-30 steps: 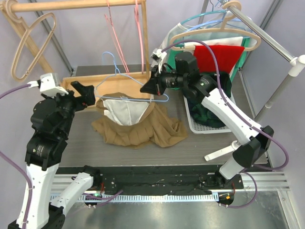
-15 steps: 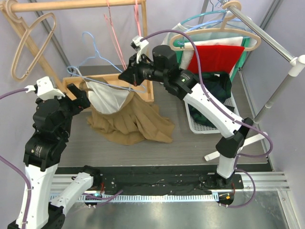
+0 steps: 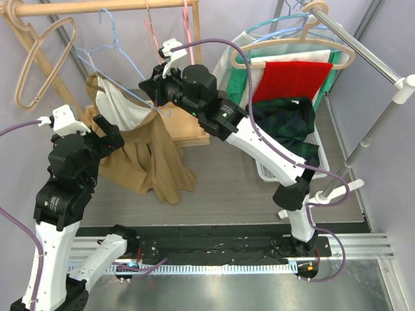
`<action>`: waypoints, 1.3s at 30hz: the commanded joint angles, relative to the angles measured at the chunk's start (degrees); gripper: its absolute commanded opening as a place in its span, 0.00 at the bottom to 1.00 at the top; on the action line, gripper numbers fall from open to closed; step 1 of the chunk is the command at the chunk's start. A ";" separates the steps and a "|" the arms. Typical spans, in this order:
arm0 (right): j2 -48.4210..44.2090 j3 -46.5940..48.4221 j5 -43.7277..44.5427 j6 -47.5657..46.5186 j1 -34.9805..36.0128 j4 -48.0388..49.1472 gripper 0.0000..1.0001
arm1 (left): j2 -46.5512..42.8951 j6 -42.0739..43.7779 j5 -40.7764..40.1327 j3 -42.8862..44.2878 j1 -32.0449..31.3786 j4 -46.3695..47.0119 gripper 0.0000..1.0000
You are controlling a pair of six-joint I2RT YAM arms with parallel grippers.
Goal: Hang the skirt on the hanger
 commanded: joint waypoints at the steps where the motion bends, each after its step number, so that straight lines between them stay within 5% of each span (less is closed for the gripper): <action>1: 2.89 6.37 10.77 -1.97 -0.27 16.53 0.01 | 0.51 -0.38 -0.68 -1.11 0.12 0.53 0.91; 17: 10.20 11.56 18.09 -10.85 -0.88 36.13 0.01 | 0.60 -0.21 0.90 -3.31 0.12 0.62 0.92; 39: 13.62 11.74 15.98 -8.39 -4.40 29.55 0.01 | 0.86 -0.83 2.22 -4.28 0.12 1.50 0.92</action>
